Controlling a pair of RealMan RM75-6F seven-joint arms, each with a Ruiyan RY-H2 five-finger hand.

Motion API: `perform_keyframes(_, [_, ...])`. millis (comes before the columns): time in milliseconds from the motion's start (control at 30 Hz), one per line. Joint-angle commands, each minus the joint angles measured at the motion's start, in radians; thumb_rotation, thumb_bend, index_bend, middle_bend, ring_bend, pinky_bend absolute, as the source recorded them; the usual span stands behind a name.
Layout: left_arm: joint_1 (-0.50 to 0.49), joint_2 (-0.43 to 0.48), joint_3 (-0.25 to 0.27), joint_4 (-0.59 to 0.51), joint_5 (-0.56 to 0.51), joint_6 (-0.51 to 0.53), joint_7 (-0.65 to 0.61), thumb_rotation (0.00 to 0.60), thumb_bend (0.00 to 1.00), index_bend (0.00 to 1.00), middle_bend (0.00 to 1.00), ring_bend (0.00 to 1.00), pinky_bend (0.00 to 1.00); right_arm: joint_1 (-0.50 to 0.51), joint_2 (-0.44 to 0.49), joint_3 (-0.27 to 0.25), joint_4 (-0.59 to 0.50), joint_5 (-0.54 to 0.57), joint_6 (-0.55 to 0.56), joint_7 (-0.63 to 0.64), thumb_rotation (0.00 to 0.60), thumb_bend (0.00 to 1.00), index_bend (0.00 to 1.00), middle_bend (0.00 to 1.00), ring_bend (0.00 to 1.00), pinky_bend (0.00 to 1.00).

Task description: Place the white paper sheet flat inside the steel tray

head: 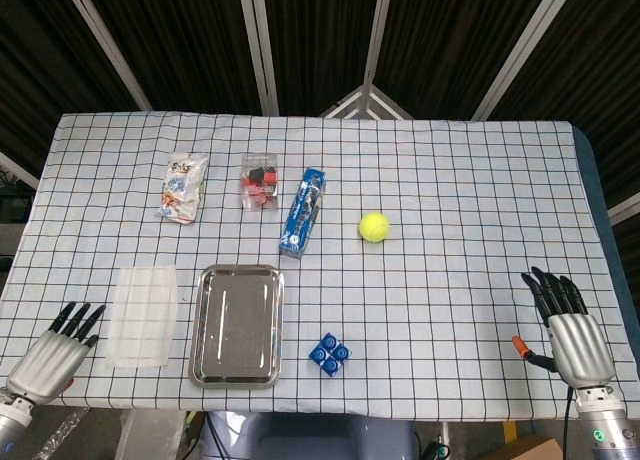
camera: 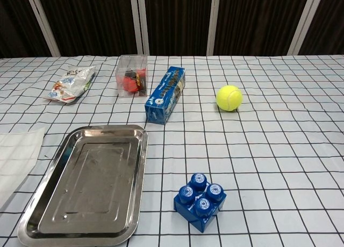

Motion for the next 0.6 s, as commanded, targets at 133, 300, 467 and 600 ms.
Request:
perform_keyframes(133, [-0.047, -0.028, -0.027, 0.012, -0.035, -0.076, 0.121, 0.6, 0.16, 0.39, 0.0, 0.0, 0.0, -0.001, 0.0, 0.0, -0.001, 0.0, 0.001, 0.001, 0.6, 0.31, 0.0, 0.0, 0.0, 0.0])
perform_keyframes(300, [-0.067, -0.05, -0.03, -0.007, -0.04, -0.107, 0.162, 0.6, 0.16, 0.38, 0.0, 0.0, 0.0, -0.001, 0.0, 0.001, -0.001, 0.003, -0.001, 0.004, 0.6, 0.31, 0.0, 0.0, 0.0, 0.0])
perform_keyframes(467, [-0.075, -0.075, -0.03, -0.029, -0.074, -0.143, 0.19, 0.6, 0.16, 0.38, 0.0, 0.0, 0.0, -0.002, 0.001, 0.001, -0.002, 0.002, 0.001, 0.006, 0.6, 0.31, 0.0, 0.0, 0.0, 0.0])
perform_keyframes(600, [-0.075, -0.084, -0.032, -0.045, -0.11, -0.16, 0.209, 0.6, 0.15, 0.38, 0.0, 0.0, 0.0, -0.002, 0.001, 0.001, -0.001, 0.003, 0.001, 0.009, 0.6, 0.31, 0.0, 0.0, 0.0, 0.0])
